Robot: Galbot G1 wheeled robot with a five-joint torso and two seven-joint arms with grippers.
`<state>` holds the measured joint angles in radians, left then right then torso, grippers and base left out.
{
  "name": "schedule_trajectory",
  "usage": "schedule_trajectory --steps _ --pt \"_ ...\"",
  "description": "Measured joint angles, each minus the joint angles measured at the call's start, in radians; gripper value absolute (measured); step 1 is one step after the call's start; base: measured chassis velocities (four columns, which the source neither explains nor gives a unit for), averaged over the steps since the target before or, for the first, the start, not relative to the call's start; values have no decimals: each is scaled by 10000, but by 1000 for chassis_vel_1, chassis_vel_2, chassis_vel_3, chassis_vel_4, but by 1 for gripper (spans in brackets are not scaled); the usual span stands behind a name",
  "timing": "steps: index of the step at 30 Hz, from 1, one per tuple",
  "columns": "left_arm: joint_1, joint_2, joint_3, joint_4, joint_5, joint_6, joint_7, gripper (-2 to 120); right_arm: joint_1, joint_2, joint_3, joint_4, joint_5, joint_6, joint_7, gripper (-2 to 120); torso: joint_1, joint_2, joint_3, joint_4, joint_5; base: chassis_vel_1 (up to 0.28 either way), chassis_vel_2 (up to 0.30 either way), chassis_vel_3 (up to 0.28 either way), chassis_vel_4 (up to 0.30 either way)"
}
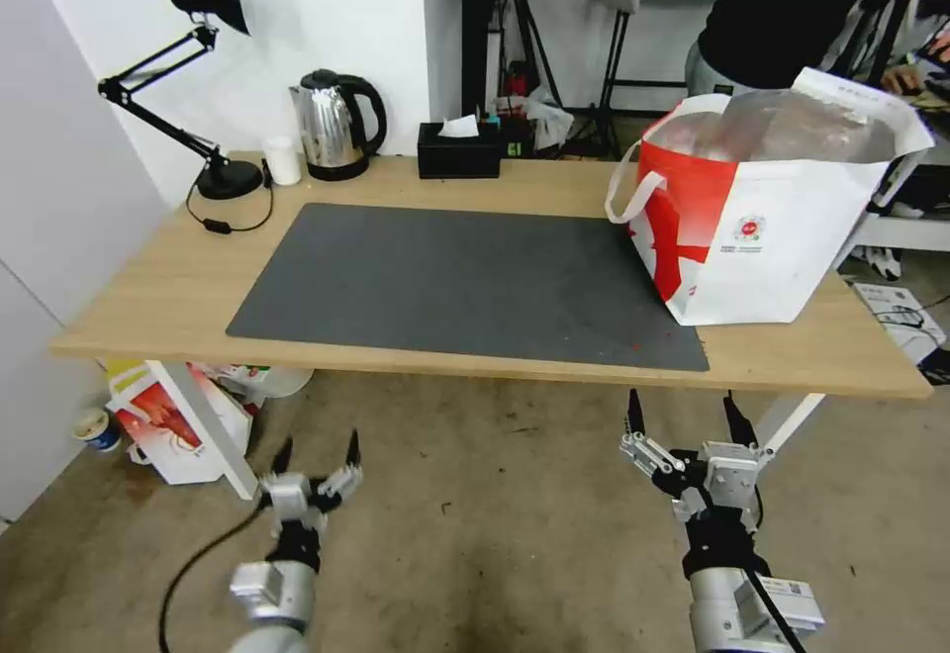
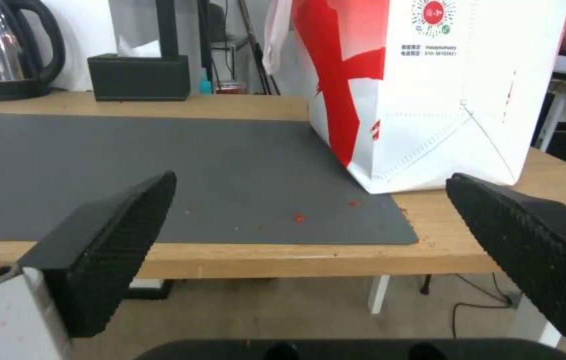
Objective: Pick up the trash from the table and place it into the takeout bag.
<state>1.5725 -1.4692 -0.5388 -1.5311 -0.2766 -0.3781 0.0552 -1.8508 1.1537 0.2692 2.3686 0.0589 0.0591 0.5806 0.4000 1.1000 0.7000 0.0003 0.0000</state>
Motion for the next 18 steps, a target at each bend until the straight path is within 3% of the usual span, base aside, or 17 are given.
schedule_trajectory --steps 2,3,5,7,8,10,11,13,15,18 --pt "-535 -7 40 1639 98 -55 50 100 1 0 0 0 0 0 0 100 0 0 -1 -12 7 0 0 0 0" --pt "-535 -7 40 1639 98 -55 50 100 1 0 0 0 0 0 0 100 0 0 -1 -12 7 0 0 0 0" --pt "-1326 -132 53 4608 1307 -391 366 100 1 0 -1 0 0 0 0 100 1 0 2 3 -10 0 0 0 0" --pt "-2055 -297 -148 6853 2424 -1105 612 100 1 0 0 0 0 0 0 100 -1 1 0 -6 2 0 0 0 0" --pt "-2055 -297 -148 6853 2424 -1105 612 100 1 0 0 0 0 0 0 100 -1 1 0 -6 2 0 0 0 0" --pt "-2296 -439 -78 8061 2099 -1322 883 100 1 0 1 0 0 0 0 100 0 0 0 -6 -7 0 0 0 0" --pt "-2239 -476 -39 8129 1856 -1323 1028 100 1 0 0 1 0 0 0 100 0 0 2 0 -3 0 0 0 0" --pt "-2219 -519 -38 8043 1799 -1376 1112 100 1 0 0 0 0 0 0 100 -1 0 2 7 7 0 0 0 0" --pt "-2225 -542 26 7693 1739 -1579 1210 100 0 1 0 1 1 0 0 100 -2 2 -3 -12 -1 0 0 0 0" --pt "-2122 -505 15 7376 1578 -1651 1365 100 1 0 0 0 0 0 0 100 1 0 1 -3 -1 0 0 0 0"
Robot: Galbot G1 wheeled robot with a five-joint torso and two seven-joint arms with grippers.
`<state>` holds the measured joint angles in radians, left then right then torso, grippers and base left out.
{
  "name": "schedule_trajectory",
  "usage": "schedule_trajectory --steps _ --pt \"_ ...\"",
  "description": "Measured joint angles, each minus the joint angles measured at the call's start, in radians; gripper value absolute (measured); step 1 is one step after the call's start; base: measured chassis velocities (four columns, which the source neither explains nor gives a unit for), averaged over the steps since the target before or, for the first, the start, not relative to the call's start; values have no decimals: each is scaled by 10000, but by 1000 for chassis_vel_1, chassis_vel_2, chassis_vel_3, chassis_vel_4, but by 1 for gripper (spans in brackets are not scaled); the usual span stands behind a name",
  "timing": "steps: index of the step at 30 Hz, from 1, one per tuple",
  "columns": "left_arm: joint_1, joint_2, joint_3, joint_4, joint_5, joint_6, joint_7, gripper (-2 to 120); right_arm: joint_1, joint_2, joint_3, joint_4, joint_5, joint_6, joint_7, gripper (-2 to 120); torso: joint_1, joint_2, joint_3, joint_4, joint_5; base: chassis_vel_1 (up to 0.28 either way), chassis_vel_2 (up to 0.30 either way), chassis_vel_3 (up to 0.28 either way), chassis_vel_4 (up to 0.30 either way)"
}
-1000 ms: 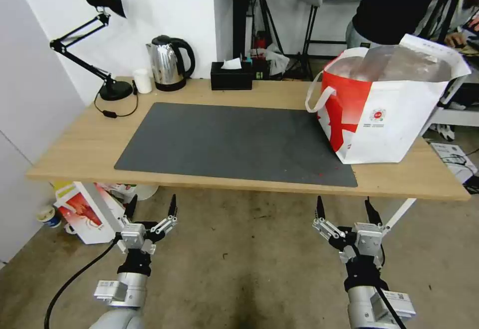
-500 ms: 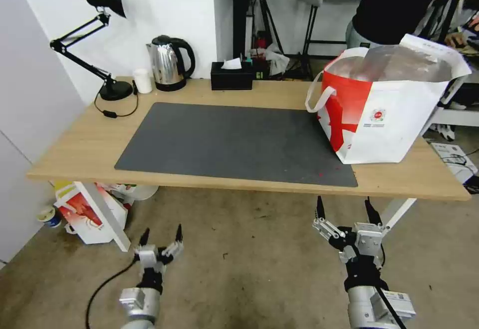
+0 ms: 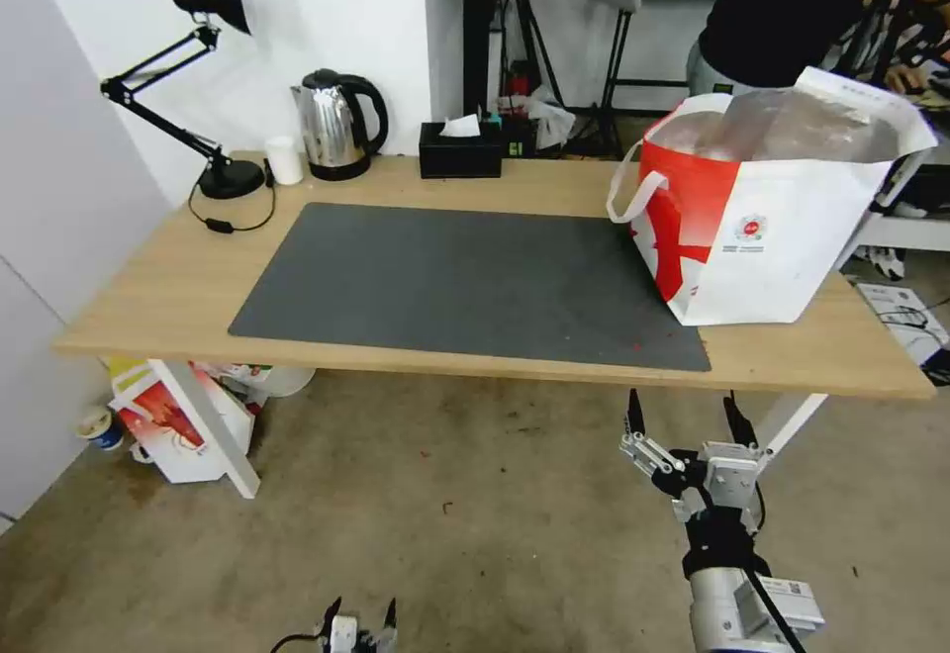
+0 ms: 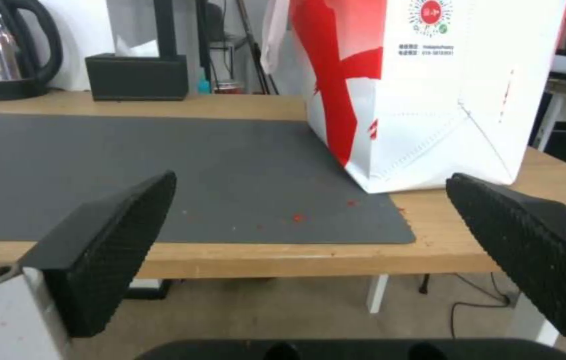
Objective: Pick up the trash from the table and place it into the takeout bag.
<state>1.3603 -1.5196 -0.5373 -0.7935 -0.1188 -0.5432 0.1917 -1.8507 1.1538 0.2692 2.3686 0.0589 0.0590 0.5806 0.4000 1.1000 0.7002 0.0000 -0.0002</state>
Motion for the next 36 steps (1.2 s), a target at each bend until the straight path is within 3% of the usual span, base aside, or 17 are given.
schedule_trajectory --steps 2,3,4,7,8,11,12,15,16,19,27,36 --pt "375 117 -3 -1164 -645 105 20 100 0 0 0 0 0 0 0 100 -1 0 -2 2 -4 0 0 0 0" --pt "375 117 -3 -1164 -645 105 20 100 0 0 0 0 0 0 0 100 -1 0 -2 2 -4 0 0 0 0" --pt "793 234 0 -2301 -1156 417 -6 100 0 0 0 0 0 0 1 100 -2 0 -3 -5 2 0 0 0 0" --pt "2053 643 -8 -5780 -2008 1591 -248 100 1 0 -1 0 0 0 0 100 -2 1 -2 8 4 0 0 0 0" --pt "2053 643 -8 -5780 -2008 1591 -248 100 1 0 -1 0 0 0 0 100 -2 1 -2 8 4 0 0 0 0" --pt "2413 887 -281 -7488 -2463 1762 -481 100 0 0 0 0 0 0 0 100 -1 1 -1 1 -1 0 0 0 0" --pt "2413 887 -281 -7488 -2463 1762 -481 100 0 0 0 0 0 0 0 100 -1 1 -1 1 -1 0 0 0 0" --pt "2544 952 -614 -8994 -2843 2078 -703 100 0 0 -1 0 0 0 0 100 -1 0 -2 -1 5 0 0 0 0" --pt "2544 952 -614 -8994 -2843 2078 -703 100 0 0 -1 0 0 0 0 100 -1 0 -2 -1 5 0 0 0 0" --pt "2930 928 -915 -10429 -2968 2370 -757 100 0 0 -1 0 0 0 0 100 -1 -1 -2 0 2 0 0 0 0" --pt "3739 815 -1092 -11842 -2461 2309 -1024 100 0 0 0 -1 0 0 0 100 0 -1 -2 0 1 0 0 0 0" --pt "4471 635 -1089 -12352 -1602 1701 -1052 100 0 0 0 0 0 0 0 100 0 -1 -2 0 2 0 0 0 0"
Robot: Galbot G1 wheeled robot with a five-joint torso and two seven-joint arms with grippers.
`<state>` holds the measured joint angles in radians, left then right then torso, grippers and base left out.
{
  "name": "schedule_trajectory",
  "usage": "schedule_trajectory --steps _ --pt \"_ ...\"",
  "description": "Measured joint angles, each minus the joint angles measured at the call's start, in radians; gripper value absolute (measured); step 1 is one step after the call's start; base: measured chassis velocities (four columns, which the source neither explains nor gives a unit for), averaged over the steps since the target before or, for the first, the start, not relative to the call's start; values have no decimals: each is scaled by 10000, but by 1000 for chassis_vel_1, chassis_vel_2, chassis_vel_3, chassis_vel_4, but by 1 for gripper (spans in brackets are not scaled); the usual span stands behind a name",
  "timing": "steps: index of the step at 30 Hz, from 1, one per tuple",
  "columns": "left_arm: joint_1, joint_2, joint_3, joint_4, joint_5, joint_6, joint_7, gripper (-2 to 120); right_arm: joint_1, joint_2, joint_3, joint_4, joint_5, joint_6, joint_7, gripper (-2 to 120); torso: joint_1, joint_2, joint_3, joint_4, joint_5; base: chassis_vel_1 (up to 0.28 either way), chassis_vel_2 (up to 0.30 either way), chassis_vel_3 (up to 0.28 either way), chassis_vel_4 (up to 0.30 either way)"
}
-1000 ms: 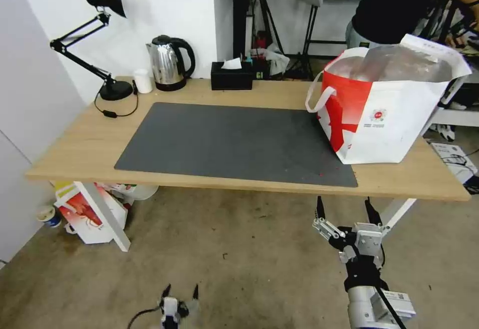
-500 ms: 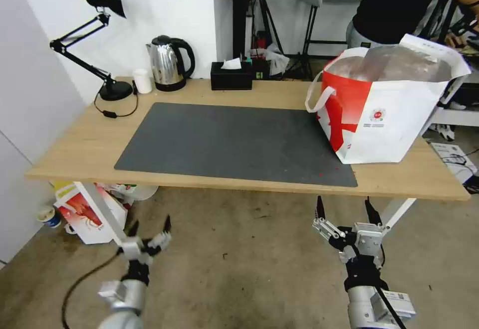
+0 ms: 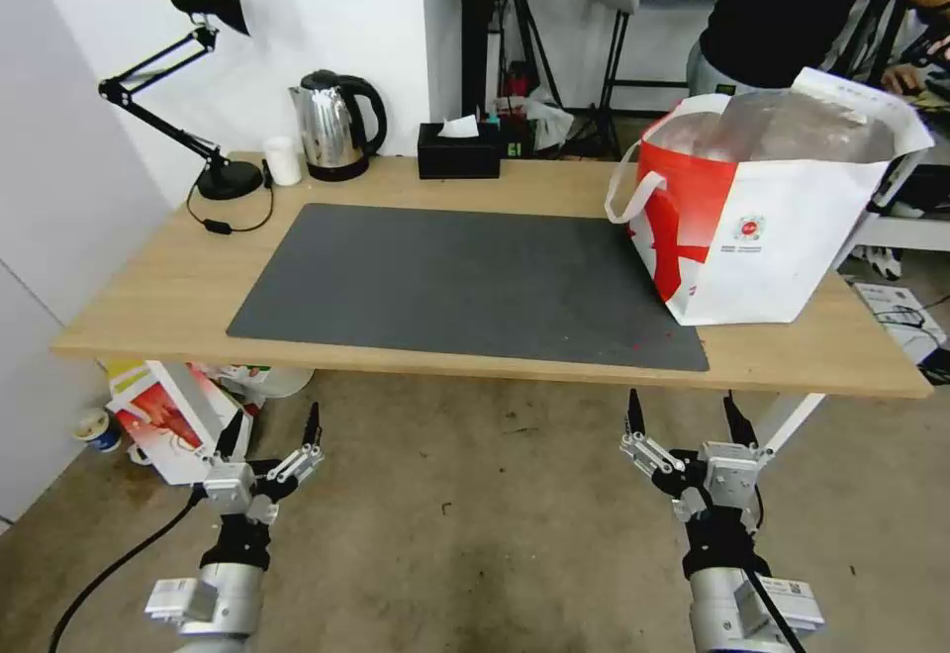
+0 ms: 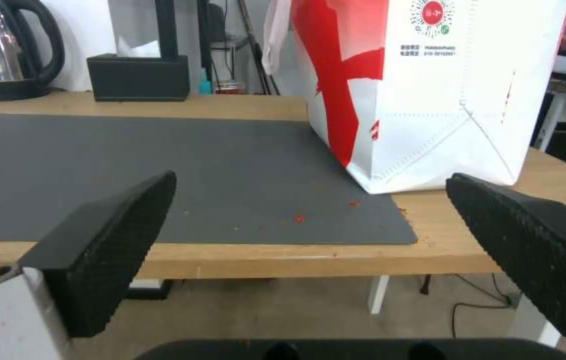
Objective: Pick up the trash from the table and place it into the takeout bag.
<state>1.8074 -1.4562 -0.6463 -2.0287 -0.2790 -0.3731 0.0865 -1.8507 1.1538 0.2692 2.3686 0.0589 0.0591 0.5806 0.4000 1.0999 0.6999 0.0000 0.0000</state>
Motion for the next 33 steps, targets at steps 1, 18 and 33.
schedule_trajectory --steps 1,18,33 --pt "0 0 0 0 0 0 0 100 0 0 0 0 0 0 0 100 0 0 0 0 0 0 0 0 0" --pt "-55 -138 108 -44 403 -670 188 100 0 0 0 0 0 0 0 100 0 0 1 0 0 0 0 0 0" --pt "-165 -93 182 -372 364 -656 212 100 0 0 0 0 0 0 0 100 -1 0 1 0 0 0 0 0 0"
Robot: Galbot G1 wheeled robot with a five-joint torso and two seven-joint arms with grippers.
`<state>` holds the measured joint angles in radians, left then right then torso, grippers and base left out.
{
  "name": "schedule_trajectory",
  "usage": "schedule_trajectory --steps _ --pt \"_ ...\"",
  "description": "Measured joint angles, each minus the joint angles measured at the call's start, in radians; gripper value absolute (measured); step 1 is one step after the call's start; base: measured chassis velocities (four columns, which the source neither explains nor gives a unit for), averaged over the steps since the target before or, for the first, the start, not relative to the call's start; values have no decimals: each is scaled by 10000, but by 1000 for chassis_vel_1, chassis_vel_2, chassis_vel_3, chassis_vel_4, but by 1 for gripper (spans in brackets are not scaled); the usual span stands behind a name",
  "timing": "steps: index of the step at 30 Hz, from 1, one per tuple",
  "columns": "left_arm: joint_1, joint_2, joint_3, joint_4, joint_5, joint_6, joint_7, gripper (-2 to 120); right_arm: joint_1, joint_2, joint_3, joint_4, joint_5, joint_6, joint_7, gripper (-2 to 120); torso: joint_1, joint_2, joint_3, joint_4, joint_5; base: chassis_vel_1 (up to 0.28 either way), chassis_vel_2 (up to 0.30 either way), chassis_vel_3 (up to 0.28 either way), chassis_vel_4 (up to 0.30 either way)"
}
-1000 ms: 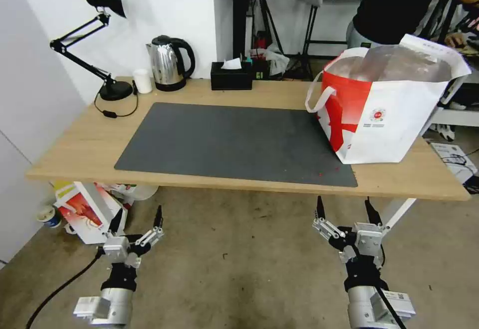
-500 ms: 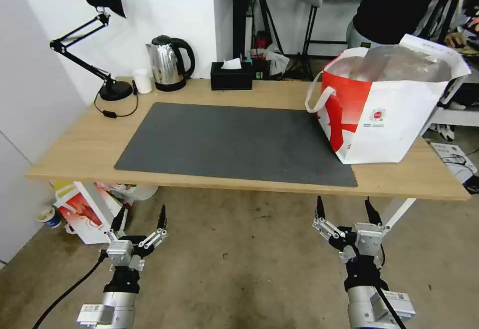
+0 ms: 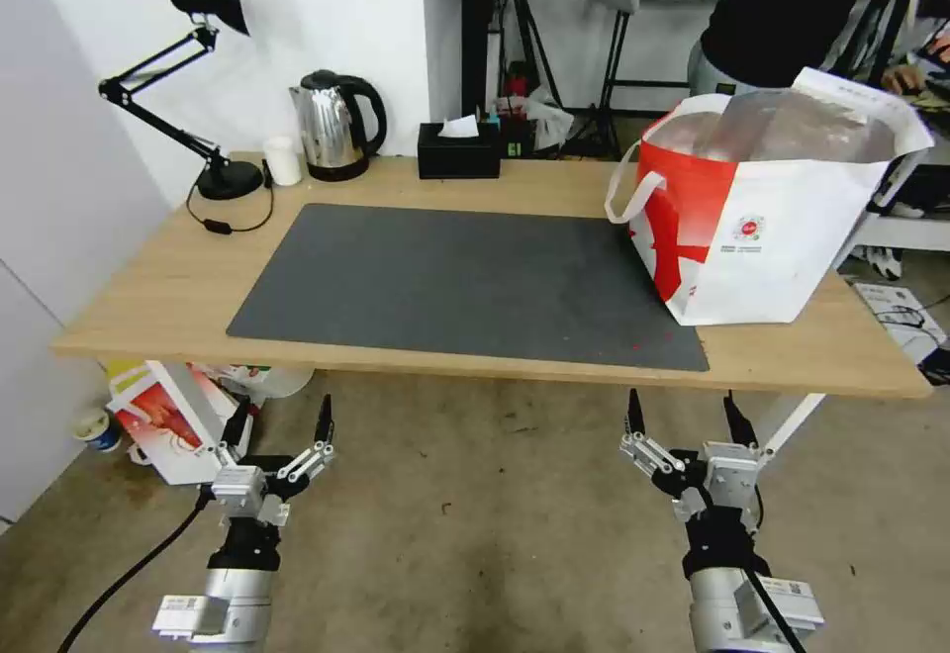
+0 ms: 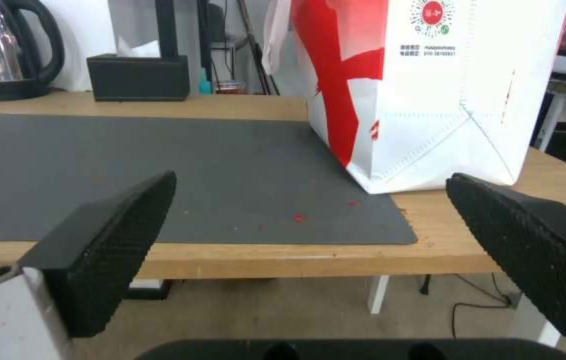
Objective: Pick up the trash from the table and place it into the takeout bag.
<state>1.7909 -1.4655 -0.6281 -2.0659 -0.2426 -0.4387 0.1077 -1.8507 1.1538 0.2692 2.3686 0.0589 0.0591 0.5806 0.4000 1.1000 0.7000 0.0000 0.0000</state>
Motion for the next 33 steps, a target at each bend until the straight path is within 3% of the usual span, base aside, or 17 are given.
schedule_trajectory --steps 33 --pt "-390 149 54 53 12 -197 206 100 0 0 0 0 0 0 0 100 0 0 0 0 0 0 0 0 0"
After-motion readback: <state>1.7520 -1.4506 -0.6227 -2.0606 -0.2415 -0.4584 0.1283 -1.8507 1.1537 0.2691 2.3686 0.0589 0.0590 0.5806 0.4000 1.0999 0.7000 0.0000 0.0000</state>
